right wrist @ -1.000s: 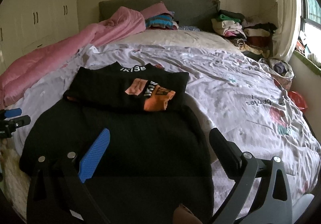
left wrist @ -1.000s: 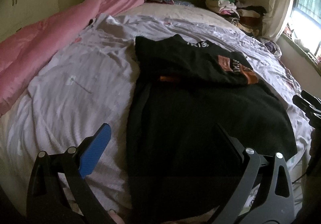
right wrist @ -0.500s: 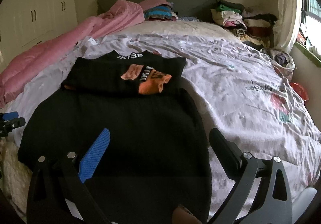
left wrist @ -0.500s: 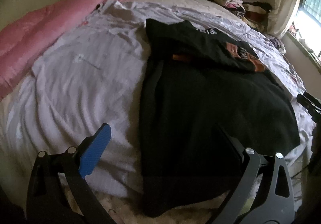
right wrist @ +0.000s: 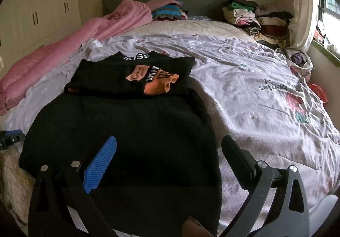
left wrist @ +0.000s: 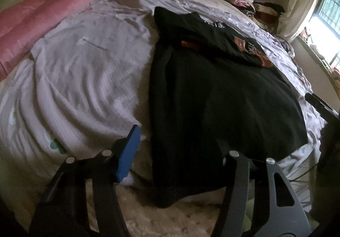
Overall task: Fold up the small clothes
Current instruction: 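Lower both grippers onto the black shirt hem and close on it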
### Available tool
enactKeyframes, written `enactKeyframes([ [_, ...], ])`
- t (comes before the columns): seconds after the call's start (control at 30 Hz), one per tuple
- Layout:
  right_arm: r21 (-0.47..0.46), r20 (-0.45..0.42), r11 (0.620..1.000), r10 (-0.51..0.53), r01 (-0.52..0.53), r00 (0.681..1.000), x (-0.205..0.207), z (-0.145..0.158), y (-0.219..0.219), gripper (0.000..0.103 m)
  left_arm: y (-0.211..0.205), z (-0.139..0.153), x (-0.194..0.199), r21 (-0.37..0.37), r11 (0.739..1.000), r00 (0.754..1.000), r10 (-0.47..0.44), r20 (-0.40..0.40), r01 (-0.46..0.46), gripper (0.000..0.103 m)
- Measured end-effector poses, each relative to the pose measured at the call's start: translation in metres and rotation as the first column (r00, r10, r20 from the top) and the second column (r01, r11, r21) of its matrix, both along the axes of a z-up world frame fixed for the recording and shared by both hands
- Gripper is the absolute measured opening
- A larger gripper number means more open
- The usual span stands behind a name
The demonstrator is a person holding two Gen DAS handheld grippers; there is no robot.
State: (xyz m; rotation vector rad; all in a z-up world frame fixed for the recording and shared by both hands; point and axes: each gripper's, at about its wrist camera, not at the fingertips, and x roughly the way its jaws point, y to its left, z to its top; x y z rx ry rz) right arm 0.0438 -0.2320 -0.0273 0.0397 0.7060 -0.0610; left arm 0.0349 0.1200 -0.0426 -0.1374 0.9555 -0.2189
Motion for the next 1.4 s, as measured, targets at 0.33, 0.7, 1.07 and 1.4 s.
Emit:
enactKeyframes([
  [0.33, -0.001, -0.008, 1.0, 0.001, -0.001, 1.0, -0.004, -0.003, -0.001, 0.099, -0.003, -0.019, 0.0, -0.036, 0.999, 0.997, -0.022, -0.075, 0.019, 0.046],
  [0.7, 0.008, -0.068, 1.0, 0.006, -0.006, 0.998, -0.021, -0.013, -0.011, 0.099, -0.008, -0.035, -0.007, -0.065, 0.997, 0.991, -0.038, -0.132, 0.03, 0.044],
  [1.07, 0.059, -0.166, 0.998, 0.019, -0.009, 0.986, -0.04, -0.031, -0.026, 0.098, -0.001, -0.041, -0.007, -0.07, 0.997, 0.991, -0.035, -0.133, 0.026, 0.029],
  [1.4, 0.094, -0.261, 0.995, 0.063, -0.039, 0.963, -0.057, -0.054, -0.033, 0.061, -0.001, -0.042, -0.008, -0.06, 0.998, 0.991, -0.038, -0.129, 0.031, 0.03],
])
